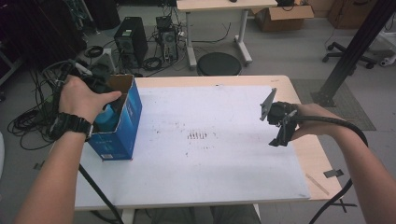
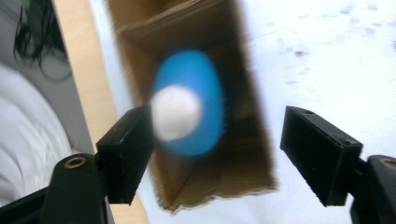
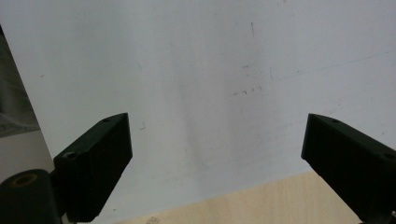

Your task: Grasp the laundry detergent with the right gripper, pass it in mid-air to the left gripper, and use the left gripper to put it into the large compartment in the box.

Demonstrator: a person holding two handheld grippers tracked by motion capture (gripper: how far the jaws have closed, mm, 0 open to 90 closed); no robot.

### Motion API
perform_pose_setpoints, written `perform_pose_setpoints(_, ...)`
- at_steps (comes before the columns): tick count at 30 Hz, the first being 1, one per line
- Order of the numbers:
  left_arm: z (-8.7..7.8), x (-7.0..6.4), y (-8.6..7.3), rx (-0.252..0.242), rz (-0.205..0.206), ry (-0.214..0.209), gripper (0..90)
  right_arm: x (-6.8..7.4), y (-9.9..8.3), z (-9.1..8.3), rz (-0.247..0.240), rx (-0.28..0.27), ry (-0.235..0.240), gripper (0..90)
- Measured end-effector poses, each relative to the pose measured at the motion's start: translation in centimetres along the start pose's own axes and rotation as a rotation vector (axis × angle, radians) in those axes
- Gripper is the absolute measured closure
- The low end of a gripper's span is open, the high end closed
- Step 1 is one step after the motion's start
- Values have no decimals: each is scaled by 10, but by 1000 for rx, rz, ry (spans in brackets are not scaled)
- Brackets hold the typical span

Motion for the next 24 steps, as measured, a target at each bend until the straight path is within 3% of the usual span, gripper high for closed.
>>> perform_pose_setpoints(9, -5, -65, 20, -67, 220, -132, 209, -4, -1, -2, 10, -1, 2, 83)
perform_pose_setpoints(18, 13, -121, 31, -68, 359, -206, 157, -3, 2, -2, 13, 2, 13, 80)
perform_pose_setpoints(24, 24, -147, 34, -62, 441, -277, 115, -4, -2, 0, 22, 9, 16, 77)
Point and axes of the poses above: each handheld gripper's, and its own axes: z roughly forward along the jaws, y roughly out of its top, x roughly to its left, the point moved 6 cm from there along z, roughly forward along the jaws, and after that the axes turned 4 degrees about -x, right-handed, at the moved point
